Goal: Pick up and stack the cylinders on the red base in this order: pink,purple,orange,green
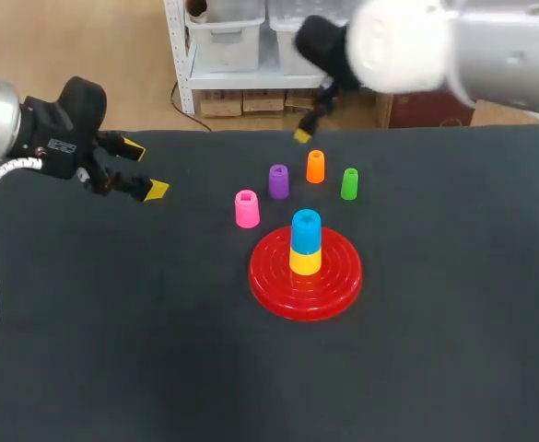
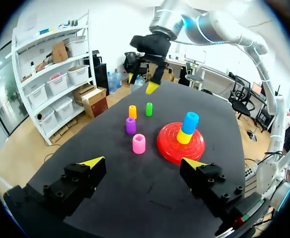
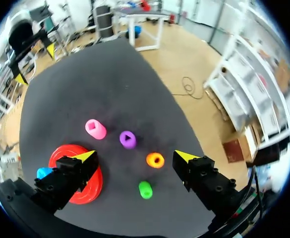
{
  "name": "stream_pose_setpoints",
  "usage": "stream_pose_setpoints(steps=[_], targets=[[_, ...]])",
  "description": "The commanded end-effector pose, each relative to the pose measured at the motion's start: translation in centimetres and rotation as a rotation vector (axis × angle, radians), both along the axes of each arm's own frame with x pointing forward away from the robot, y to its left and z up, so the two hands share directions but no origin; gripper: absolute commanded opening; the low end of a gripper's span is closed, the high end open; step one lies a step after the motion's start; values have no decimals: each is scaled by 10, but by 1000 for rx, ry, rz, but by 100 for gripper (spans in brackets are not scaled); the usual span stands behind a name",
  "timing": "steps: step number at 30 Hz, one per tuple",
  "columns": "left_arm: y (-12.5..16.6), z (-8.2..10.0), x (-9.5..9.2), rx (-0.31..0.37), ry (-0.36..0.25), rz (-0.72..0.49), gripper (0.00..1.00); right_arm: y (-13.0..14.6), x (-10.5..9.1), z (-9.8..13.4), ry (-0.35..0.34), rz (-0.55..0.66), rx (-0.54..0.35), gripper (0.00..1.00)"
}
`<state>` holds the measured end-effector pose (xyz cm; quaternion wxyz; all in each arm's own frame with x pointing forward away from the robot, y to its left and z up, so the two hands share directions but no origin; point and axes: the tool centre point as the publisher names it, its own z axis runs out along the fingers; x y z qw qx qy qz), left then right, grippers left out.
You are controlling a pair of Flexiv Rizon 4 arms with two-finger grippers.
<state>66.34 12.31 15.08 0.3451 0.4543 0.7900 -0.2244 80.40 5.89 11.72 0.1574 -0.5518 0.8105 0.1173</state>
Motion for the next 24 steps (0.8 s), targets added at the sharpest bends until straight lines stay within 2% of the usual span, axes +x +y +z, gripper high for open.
stream_pose_setpoints(steps=[1,6,11,18,24], targets=[[0,-1,1,2,2,-1,100,57,16,-9,167,192,-232,100],[0,-1,1,2,2,-1,100,79,11,-23,152,249,-282,100],[0,-1,1,2,2,-1,100,87,7,-32,155,253,-305,100],[0,-1,1,2,2,-1,100,86,-10,-43,171,261,-316,100],[0,-1,1,2,2,-1,100,82,-27,-45,155,257,-324,100]])
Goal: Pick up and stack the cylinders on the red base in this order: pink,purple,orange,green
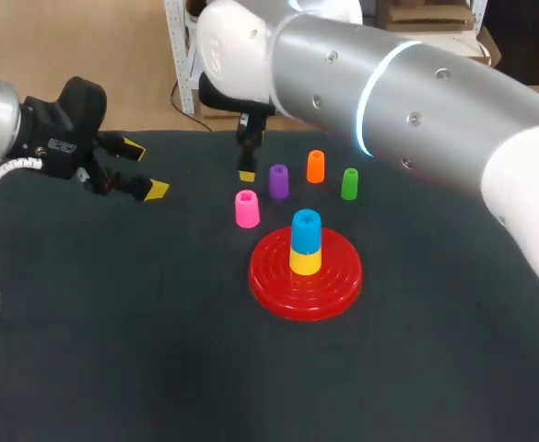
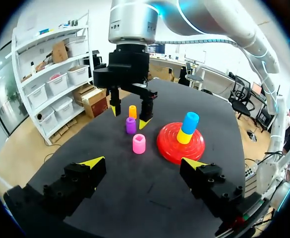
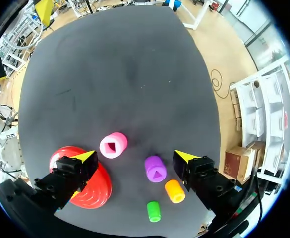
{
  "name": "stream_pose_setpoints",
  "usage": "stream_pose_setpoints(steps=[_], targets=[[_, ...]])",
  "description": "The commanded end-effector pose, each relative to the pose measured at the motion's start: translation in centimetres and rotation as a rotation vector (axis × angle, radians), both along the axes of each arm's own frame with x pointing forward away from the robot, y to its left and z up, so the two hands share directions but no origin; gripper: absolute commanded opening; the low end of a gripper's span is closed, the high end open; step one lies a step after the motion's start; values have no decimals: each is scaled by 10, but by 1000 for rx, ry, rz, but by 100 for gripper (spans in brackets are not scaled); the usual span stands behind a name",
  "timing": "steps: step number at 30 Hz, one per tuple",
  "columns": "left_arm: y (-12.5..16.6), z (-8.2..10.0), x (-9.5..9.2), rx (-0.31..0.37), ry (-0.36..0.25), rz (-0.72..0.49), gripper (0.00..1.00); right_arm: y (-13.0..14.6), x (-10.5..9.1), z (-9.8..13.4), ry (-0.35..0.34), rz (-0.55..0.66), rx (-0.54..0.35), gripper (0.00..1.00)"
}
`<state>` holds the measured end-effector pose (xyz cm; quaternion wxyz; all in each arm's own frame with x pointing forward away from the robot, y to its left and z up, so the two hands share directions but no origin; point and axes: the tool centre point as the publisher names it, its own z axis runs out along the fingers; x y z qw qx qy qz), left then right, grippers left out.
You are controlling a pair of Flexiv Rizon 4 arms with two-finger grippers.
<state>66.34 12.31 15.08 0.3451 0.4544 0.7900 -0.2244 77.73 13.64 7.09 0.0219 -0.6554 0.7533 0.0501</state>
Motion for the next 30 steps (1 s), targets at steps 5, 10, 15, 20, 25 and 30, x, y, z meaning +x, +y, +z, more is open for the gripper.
stream_pose_setpoints(steps=[5,10,15,20,25,30], targets=[[0,-1,1,2,2,-1,100,5,-13,-9,38,30,-47,100],[0,-1,1,2,2,-1,100,10,-15,-19,20,15,-49,100],[0,-1,1,2,2,-1,100,14,-15,-27,-23,-8,-26,100],[0,-1,1,2,2,-1,100,14,-17,-32,-16,-19,-20,100],[0,-1,1,2,2,-1,100,8,-21,-31,0,-25,-22,100],[0,-1,1,2,2,-1,100,4,-27,-30,-1,-7,-44,100]])
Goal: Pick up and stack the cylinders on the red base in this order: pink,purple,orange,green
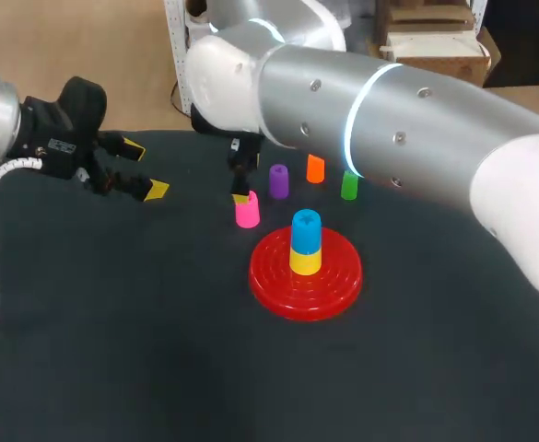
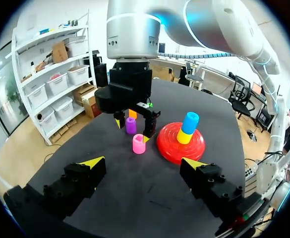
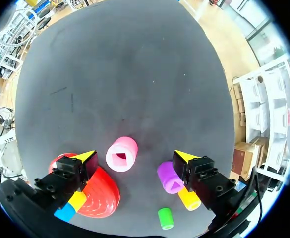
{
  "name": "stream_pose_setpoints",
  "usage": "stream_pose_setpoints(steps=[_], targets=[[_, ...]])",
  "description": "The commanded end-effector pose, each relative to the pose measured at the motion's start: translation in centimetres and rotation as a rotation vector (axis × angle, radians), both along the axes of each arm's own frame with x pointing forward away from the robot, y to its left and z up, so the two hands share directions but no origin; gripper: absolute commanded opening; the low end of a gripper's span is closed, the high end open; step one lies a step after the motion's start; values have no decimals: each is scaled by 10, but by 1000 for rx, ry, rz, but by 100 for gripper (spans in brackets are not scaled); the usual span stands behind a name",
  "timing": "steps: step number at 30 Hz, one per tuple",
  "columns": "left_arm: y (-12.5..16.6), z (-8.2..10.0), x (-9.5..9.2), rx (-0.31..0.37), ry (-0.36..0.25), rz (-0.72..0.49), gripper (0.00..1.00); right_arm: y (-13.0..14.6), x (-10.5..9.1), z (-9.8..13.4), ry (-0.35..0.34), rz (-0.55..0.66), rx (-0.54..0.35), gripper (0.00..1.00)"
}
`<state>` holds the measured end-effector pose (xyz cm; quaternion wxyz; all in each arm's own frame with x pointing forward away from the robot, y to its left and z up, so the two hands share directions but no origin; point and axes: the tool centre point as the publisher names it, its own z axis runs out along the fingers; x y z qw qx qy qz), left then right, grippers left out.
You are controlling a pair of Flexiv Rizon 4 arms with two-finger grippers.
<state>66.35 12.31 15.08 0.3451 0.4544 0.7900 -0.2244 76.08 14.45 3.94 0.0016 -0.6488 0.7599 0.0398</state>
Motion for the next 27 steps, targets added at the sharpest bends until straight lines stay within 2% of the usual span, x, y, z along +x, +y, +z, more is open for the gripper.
stream_pose_setpoints(steps=[1,24,25,27], targets=[[0,-1,1,2,1,-1,100,-4,-12,1,-24,15,-6,100],[0,-1,1,2,1,-1,100,-9,-30,-14,-98,-1,-31,100],[0,-1,1,2,1,-1,100,-9,-30,-14,-110,1,-45,92],[0,-1,1,2,1,-1,100,-8,-30,-15,-112,-2,-47,82]])
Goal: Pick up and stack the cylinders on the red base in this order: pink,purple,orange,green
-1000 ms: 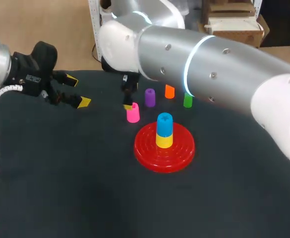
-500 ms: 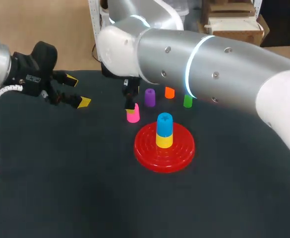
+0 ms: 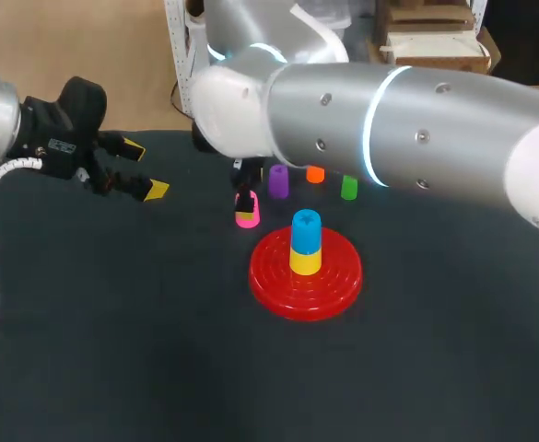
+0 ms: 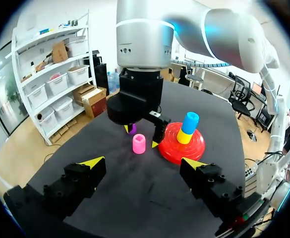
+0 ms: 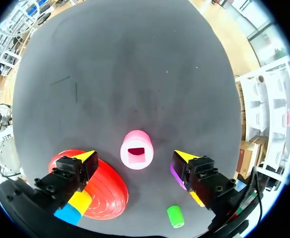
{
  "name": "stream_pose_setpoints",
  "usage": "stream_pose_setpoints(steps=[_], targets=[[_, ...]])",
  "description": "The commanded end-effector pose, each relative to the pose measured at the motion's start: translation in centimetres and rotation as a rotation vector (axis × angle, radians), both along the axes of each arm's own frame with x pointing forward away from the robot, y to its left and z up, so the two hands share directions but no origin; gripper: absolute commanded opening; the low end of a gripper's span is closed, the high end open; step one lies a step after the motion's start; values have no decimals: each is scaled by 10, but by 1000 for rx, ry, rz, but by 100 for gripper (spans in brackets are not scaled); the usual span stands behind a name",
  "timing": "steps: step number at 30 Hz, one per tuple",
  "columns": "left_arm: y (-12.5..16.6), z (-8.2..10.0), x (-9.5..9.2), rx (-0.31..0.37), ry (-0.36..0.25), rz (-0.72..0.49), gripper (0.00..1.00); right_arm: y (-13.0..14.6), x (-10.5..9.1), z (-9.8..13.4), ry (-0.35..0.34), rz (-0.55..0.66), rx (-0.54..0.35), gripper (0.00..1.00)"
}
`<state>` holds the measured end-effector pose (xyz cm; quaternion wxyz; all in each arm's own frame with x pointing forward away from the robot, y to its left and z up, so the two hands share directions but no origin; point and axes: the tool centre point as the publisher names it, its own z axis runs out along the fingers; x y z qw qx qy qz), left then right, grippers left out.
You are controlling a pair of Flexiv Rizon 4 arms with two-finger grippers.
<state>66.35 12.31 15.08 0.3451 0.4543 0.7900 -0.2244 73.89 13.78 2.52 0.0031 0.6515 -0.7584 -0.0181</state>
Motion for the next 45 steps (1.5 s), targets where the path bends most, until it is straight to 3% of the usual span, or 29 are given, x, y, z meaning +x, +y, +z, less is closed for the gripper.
stream_pose_setpoints(steps=[1,3,6,17,24,27,36,45], targets=[[0,-1,1,2,1,-1,100,-1,-8,0,-93,-8,-8,78],[0,-1,1,2,1,-1,100,-1,-8,0,-97,-10,-9,65],[0,-1,1,2,1,-1,100,0,-7,1,-103,-10,-11,57],[0,-1,1,2,1,-1,100,1,-6,1,-100,-8,-8,58],[0,-1,1,2,1,-1,100,4,-6,1,-96,-4,-6,37],[0,-1,1,2,1,-1,100,4,-6,0,-98,-7,-10,0],[0,-1,1,2,1,-1,100,-1,-2,19,-121,-28,11,0],[0,-1,1,2,1,-1,100,-29,-9,89,-141,-1,105,0]])
